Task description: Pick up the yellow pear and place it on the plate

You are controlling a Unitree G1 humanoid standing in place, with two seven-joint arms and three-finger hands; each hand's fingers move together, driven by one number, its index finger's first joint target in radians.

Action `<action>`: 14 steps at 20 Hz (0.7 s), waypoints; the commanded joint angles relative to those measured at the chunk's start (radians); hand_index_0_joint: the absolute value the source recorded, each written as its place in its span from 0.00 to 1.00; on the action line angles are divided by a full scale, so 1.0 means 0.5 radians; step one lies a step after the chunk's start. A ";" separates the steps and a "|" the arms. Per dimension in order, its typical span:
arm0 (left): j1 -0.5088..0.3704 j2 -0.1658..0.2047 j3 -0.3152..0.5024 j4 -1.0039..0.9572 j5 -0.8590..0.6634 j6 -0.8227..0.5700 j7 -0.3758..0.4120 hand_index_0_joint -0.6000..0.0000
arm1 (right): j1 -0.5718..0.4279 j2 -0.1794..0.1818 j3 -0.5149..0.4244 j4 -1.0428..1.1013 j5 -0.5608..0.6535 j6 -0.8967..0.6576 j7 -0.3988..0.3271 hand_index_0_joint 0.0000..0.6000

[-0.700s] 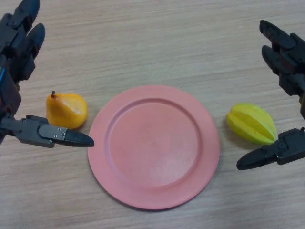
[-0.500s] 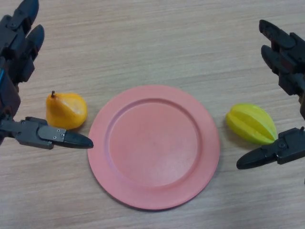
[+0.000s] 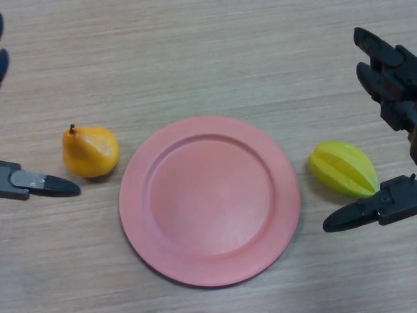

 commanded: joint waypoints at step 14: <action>-0.555 0.102 -0.284 1.430 0.068 -0.898 0.220 1.00 | 0.037 -0.026 -0.204 -0.378 0.146 0.108 -0.225 0.00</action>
